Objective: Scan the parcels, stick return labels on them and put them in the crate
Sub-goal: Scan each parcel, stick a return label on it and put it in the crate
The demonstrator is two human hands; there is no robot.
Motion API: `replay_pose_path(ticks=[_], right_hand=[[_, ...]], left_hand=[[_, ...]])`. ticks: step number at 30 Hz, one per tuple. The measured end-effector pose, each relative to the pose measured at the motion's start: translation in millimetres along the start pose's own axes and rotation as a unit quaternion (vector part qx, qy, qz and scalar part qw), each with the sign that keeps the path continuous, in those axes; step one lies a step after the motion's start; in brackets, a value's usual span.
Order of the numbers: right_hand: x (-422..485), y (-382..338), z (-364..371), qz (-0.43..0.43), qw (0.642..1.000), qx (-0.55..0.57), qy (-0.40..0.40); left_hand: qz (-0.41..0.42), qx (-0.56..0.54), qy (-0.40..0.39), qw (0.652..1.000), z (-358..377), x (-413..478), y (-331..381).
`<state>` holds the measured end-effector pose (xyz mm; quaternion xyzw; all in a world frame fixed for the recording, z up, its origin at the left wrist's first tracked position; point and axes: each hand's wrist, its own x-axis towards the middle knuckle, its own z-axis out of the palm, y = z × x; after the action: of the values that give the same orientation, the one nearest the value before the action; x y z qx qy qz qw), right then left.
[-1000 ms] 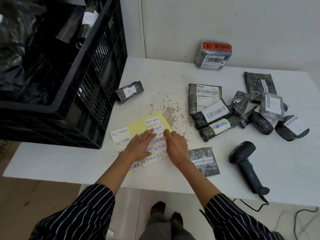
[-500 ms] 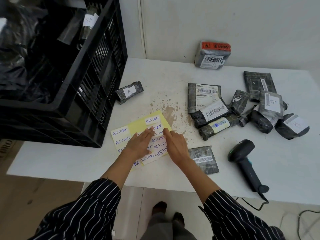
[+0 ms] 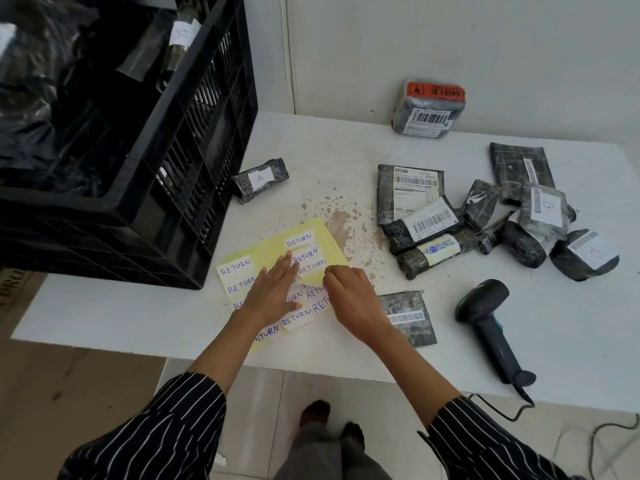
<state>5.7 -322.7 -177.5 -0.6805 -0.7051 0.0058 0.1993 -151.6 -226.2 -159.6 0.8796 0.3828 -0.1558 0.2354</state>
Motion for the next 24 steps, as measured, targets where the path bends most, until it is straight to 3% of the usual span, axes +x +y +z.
replay_pose_path(ticks=[3,7,12,16,22,24], right_hand=[[-10,-2,-2,-0.067,0.998,-0.010,-0.016],[-6,-7,-8,-0.060,0.997,0.009,-0.044],[7,-14,-20,0.063,0.989,0.080,-0.103],[22,-11,-27,0.218,0.945,0.182,-0.162],[36,-8,-34,0.294,0.907,0.196,-0.227],[40,-8,-39,0.334,0.876,0.248,-0.243]], left_hand=[[0.007,0.007,-0.013,1.000,-2,-1,-1],[0.007,0.038,-0.031,0.999,-3,0,0],[-0.004,0.052,-0.047,0.998,-3,2,3],[0.003,0.048,-0.054,0.997,-5,-1,1],[0.008,0.035,-0.042,0.998,-2,-3,1],[0.005,0.024,-0.033,0.999,-1,-4,0]])
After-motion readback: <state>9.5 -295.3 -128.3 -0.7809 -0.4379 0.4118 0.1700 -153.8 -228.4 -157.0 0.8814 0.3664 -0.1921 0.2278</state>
